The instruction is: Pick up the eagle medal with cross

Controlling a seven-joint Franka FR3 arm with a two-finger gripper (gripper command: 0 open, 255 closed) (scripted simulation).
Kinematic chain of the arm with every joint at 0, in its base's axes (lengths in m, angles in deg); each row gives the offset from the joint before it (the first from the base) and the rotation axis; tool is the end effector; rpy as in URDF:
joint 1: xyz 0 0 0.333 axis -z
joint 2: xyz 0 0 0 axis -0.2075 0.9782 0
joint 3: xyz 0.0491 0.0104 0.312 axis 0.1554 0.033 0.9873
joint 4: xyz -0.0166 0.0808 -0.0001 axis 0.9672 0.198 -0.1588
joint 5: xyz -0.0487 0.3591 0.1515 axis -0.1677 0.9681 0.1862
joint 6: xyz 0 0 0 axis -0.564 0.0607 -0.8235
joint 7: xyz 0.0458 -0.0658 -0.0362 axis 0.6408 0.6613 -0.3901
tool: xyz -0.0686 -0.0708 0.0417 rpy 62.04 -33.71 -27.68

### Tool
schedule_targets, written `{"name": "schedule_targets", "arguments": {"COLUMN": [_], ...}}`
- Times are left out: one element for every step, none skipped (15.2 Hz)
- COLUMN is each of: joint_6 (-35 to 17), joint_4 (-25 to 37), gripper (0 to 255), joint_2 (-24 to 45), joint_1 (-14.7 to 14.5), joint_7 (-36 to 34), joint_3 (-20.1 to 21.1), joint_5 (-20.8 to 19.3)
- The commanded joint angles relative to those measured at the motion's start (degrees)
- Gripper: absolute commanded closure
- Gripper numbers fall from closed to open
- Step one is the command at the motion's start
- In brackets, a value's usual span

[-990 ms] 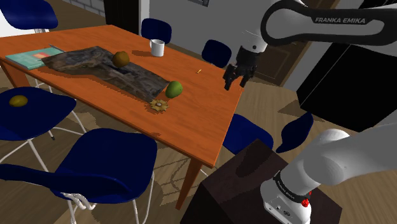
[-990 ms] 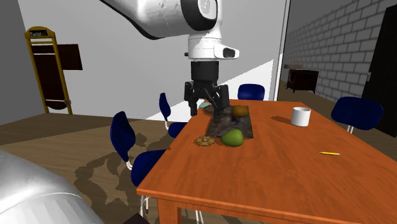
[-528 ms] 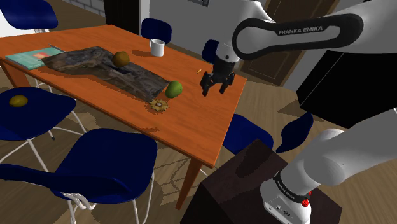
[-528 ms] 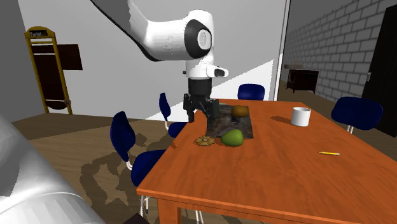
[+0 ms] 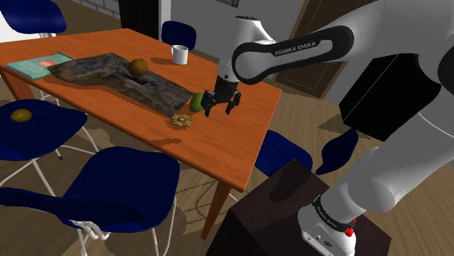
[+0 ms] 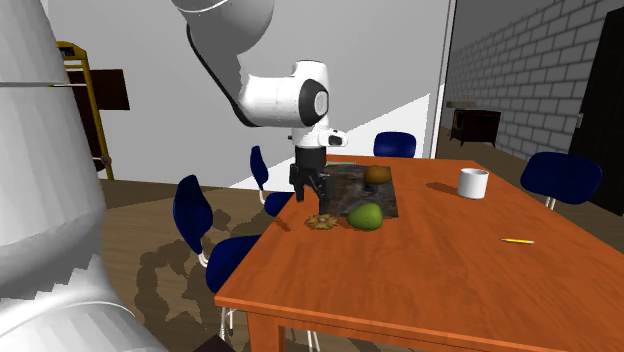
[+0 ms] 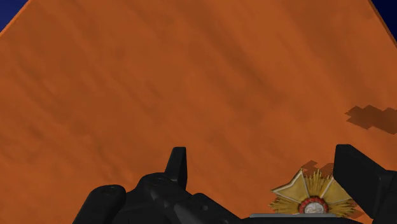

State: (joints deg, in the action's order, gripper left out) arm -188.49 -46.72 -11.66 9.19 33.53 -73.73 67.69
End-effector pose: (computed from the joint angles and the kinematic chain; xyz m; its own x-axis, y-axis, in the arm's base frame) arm 0.4995 0.1705 0.4068 0.9765 -0.2128 0.0336 -0.2119 -0.9768 -0.0299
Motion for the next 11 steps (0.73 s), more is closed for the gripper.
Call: {"name": "schedule_targets", "arguments": {"joint_6": [-1.95, -2.77, -3.51, -4.18, -4.77, -5.28, -5.72, -6.07, -6.35, -6.54, -7.16], "joint_4": [2.67, 4.12, 5.64, 7.25, 8.94, 10.72, 12.58, 14.53, 16.57, 18.51, 18.29], "gripper": [0, 0, 0, 0, 0, 0, 0, 0, 0, 0, 0], "joint_2": [4.31, 6.46, 8.63, 10.8, 12.99, 15.17, 17.36, 19.56, 21.76, 23.77, 24.18], "joint_1": [-0.34, -0.62, -0.96, -1.35, -1.78, -2.25, -2.78, -3.36, -3.96, -4.55, -4.64], "joint_7": [-2.36, -3.59, -4.82, -6.02, -7.21, -8.36, -9.47, -10.53, -11.54, -12.4, -12.49], "joint_3": [0.56, 0.77, 0.91, 0.99, 1.02, 0.98, 0.89, 0.73, 0.54, 0.31, 0.2], "joint_5": [-1.32, -2.06, -2.84, -3.63, -4.44, -5.23, -6.01, -6.75, -7.46, -8.06, -8.21]}}
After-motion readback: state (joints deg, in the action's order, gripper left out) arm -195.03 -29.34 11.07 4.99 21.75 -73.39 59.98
